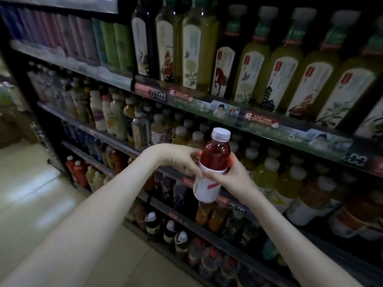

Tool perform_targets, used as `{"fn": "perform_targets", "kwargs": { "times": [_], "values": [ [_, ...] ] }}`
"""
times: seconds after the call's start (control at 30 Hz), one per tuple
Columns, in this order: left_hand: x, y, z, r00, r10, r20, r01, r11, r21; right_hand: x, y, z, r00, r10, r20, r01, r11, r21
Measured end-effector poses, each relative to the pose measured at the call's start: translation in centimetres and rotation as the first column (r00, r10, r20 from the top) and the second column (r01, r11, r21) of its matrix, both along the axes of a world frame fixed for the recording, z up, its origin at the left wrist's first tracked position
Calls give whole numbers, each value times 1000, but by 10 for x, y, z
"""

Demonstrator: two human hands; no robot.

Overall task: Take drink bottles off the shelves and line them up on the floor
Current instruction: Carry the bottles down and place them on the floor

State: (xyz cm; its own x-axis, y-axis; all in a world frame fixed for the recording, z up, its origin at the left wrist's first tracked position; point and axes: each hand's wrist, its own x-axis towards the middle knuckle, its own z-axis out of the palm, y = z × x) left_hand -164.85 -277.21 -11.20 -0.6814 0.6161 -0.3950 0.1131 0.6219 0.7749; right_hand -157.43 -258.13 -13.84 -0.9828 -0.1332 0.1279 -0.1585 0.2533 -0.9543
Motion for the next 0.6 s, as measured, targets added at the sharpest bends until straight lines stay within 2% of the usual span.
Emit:
{"fn": "perform_targets", "kwargs": {
  "times": [0.07, 0.27, 0.4, 0.5, 0.6],
  "values": [
    [-9, 0, -1, 995, -56, -84, 49, 995, -84, -8, -2, -7, 1000, -18, 11, 18, 1000, -12],
    [-24, -27, -30, 969, -87, -232, 66, 993, -94, -35, -37, -25, 997, -71, 27, 72, 997, -32],
    [-40, -80, -42, 943, -143, -302, 88, 978, -187, -57, -83, -35, 990, -128, 55, 131, 991, -38],
    [-61, -127, -45, 939, -111, -325, 49, 980, -192, -74, -122, -41, 981, -176, 78, 180, 982, -48],
    [-84, -170, -48, 888, -62, -456, -45, 974, -220, -88, -156, -43, 975, -205, 84, 209, 977, -38]
  ]
}}
